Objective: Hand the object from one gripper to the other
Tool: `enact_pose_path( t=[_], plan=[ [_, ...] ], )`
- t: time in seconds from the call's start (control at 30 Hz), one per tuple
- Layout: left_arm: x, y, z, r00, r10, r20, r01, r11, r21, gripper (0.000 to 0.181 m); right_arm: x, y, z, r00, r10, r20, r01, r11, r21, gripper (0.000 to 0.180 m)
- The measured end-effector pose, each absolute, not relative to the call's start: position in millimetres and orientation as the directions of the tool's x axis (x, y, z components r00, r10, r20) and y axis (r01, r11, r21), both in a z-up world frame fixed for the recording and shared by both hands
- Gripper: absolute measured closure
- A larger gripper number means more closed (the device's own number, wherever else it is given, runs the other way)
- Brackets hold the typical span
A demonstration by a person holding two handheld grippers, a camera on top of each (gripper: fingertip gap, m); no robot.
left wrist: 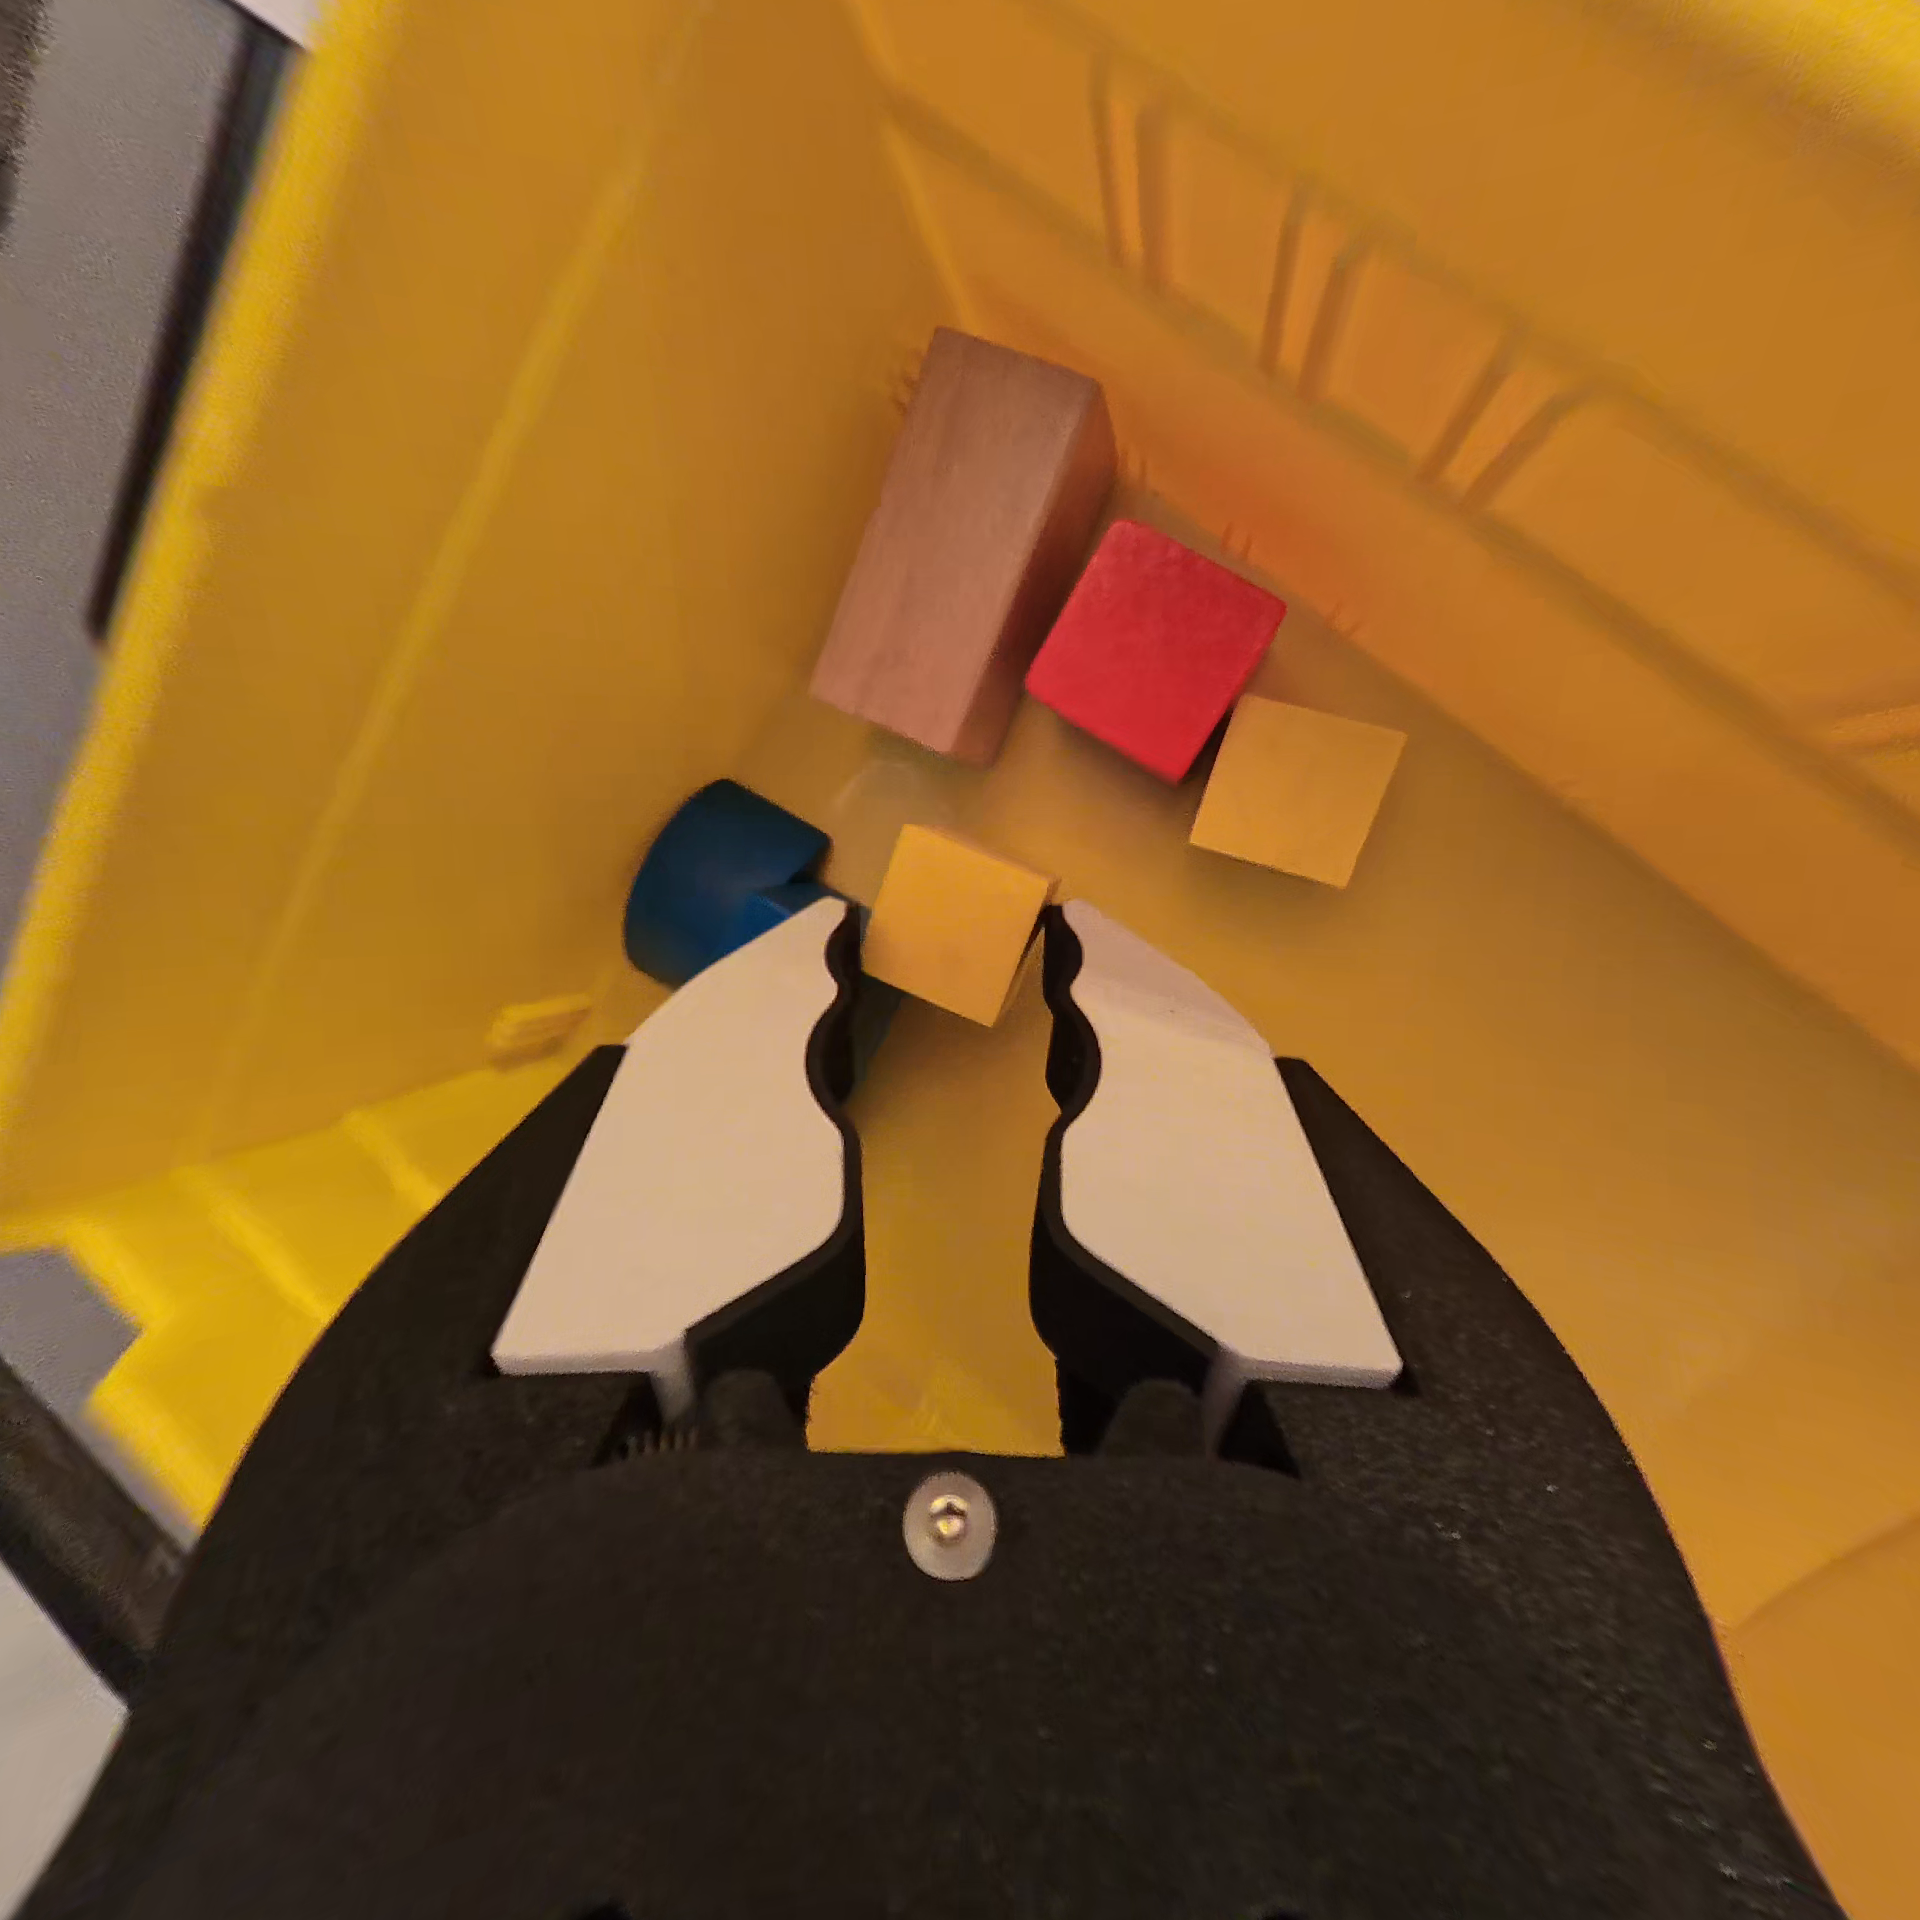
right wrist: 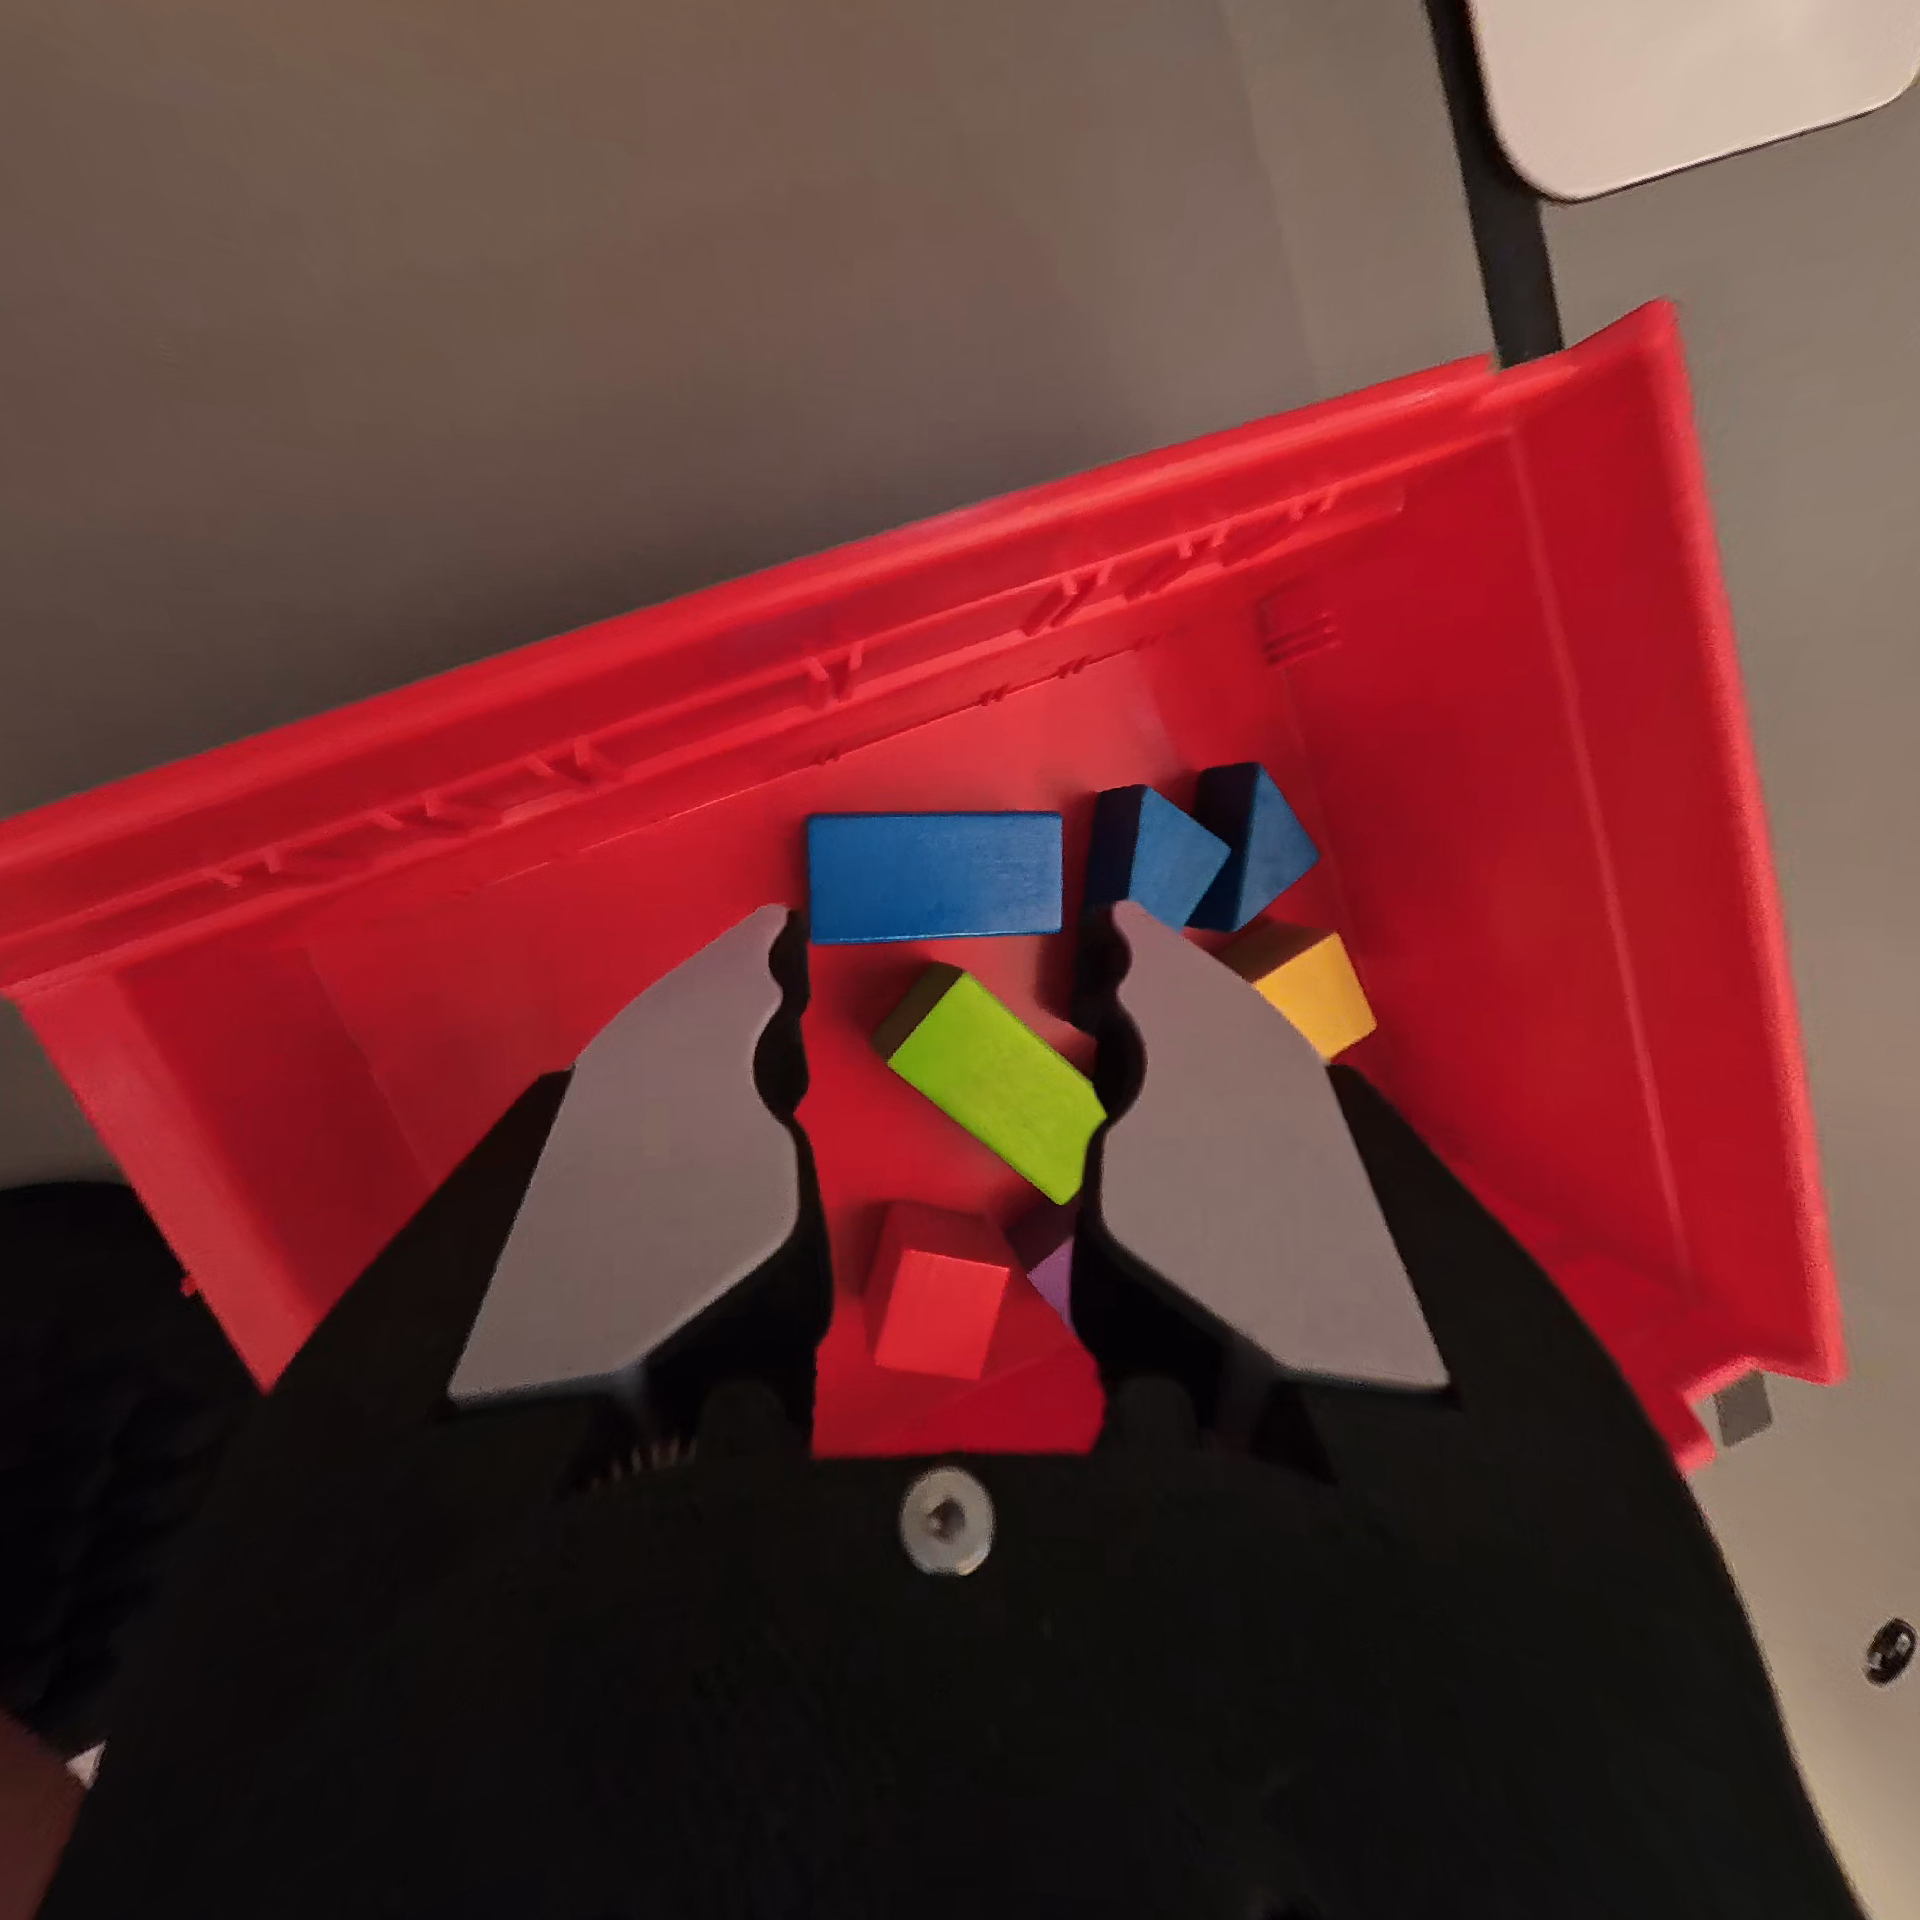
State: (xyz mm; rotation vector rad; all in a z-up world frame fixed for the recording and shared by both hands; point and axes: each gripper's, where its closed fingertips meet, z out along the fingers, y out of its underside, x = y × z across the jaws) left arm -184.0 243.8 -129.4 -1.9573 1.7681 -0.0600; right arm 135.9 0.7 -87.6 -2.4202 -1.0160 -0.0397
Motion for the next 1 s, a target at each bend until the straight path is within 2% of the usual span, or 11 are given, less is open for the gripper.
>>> enact_pose_path(
  t=[0.1,0.2,0.3,0.37,0.47,0.63,0.8,1.0],
  plan=[
    [-183.3,244.6,-95.6,0.208,-0.926,-0.315,-0.879,-0.036,-0.475,0.148,138.5,6.8,-70.1,0.72,0.63,0.292,0.679,-0.553,-0.483,0.126],
    [-168.0,223.9,-50.6,0.217,-0.943,-0.253,-0.787,-0.016,-0.617,0.148,132.2,19.0,-38.2,0.7,0.579,0.418,0.703,-0.453,-0.548,0.126],
    [-138.7,166.7,4.1,0.062,-0.993,-0.104,-0.615,0.044,-0.787,0.148,89.9,34.4,11.4,0.646,0.527,0.553,0.723,-0.189,-0.664,0.126],
    [-130.2,123.8,25.5,-0.096,-0.995,-0.024,-0.553,0.073,-0.83,0.148,44.5,34.3,41.7,0.576,0.497,0.649,0.73,0.043,-0.682,0.126],
    [-128.0,73.3,34.5,-0.299,-0.953,0.04,-0.532,0.132,-0.836,0.148,-20.5,22.5,56.3,0.429,0.467,0.773,0.772,0.255,-0.583,0.127],
    [-130.0,23.0,27.7,-0.498,-0.856,0.14,-0.556,0.191,-0.809,0.148,-91.5,5.4,45.6,0.212,0.412,0.886,0.833,0.398,-0.385,0.127],
    [-122.4,-1.0,18.3,-0.567,-0.796,0.212,-0.588,0.211,-0.781,0.148,-123.0,-2.2,29.7,0.118,0.423,0.899,0.834,0.448,-0.32,0.127],
    [-117.3,-12.5,7.7,-0.598,-0.771,0.218,-0.605,0.256,-0.754,0.148,-126.3,0.7,17.5,0.089,0.451,0.888,0.846,0.436,-0.306,0.132]
  ],
)
